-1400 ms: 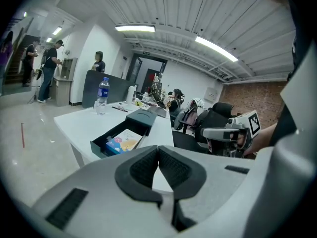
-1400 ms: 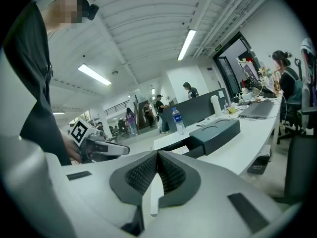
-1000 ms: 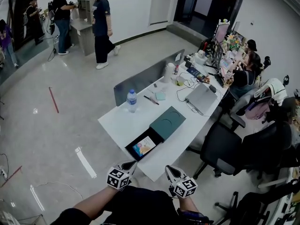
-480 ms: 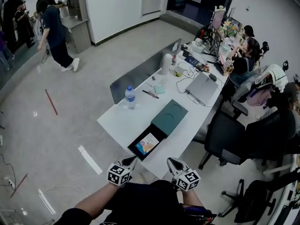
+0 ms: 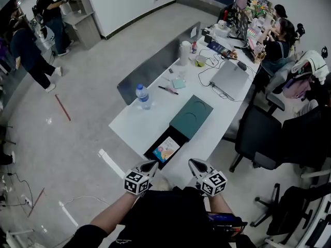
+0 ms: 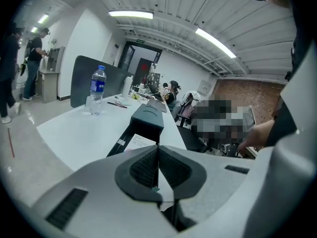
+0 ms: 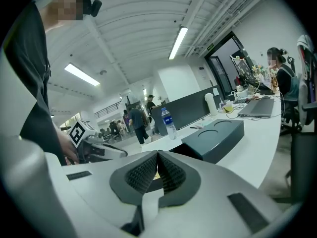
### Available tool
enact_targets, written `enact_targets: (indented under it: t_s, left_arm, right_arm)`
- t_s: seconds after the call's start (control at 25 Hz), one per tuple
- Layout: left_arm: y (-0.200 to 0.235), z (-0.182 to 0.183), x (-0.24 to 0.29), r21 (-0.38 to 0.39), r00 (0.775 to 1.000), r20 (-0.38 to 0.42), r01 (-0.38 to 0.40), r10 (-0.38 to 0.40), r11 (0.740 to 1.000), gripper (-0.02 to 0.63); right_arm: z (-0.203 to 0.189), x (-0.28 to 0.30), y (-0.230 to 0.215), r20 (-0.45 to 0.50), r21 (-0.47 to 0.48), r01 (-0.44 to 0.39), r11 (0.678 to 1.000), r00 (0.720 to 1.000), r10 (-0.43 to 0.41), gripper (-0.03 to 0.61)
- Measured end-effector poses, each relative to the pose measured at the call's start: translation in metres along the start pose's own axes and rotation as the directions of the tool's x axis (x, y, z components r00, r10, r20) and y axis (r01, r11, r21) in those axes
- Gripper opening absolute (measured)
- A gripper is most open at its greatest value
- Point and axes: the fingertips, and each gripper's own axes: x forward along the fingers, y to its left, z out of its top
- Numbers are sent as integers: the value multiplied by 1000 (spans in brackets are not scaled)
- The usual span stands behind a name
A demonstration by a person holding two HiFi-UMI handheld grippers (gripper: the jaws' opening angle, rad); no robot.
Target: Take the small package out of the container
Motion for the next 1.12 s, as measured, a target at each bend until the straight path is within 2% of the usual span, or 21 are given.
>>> enact_targets:
  t_s: [0.16, 0.32, 0.48, 0.84, 0.88, 1.0, 1.12]
  left_arm:
    - [-1, -1, 15, 6, 999, -46, -1, 1, 1000, 9]
    - [4, 0, 33, 56, 993, -114, -12, 18, 998, 9]
    - [10, -2, 48, 107, 982, -184, -15, 35, 994, 11]
    - [22, -6, 82, 189, 956, -286, -4, 59, 982, 15]
    - [23, -8, 85, 195, 952, -300, -1, 60, 981, 32]
    - [24, -15, 94, 208, 933, -356, 16, 61, 978, 154]
    - [27, -22, 102, 229, 908, -412, 21, 77, 973, 219]
  right_arm:
    - [12, 6, -8, 3, -11, -31, 999, 999, 31, 26]
    - [13, 11, -16, -4, 1, -48, 999, 999, 48, 26]
    - [7, 12, -18, -11, 22, -57, 998, 998, 57, 26]
    - [3, 7, -32, -6, 53, -59, 997, 998, 60, 26]
    - [3, 6, -33, -3, 57, -57, 997, 998, 57, 26]
    - [2, 3, -37, 3, 68, -49, 997, 999, 48, 26]
    - [-1, -1, -41, 5, 78, -40, 996, 999, 40, 26]
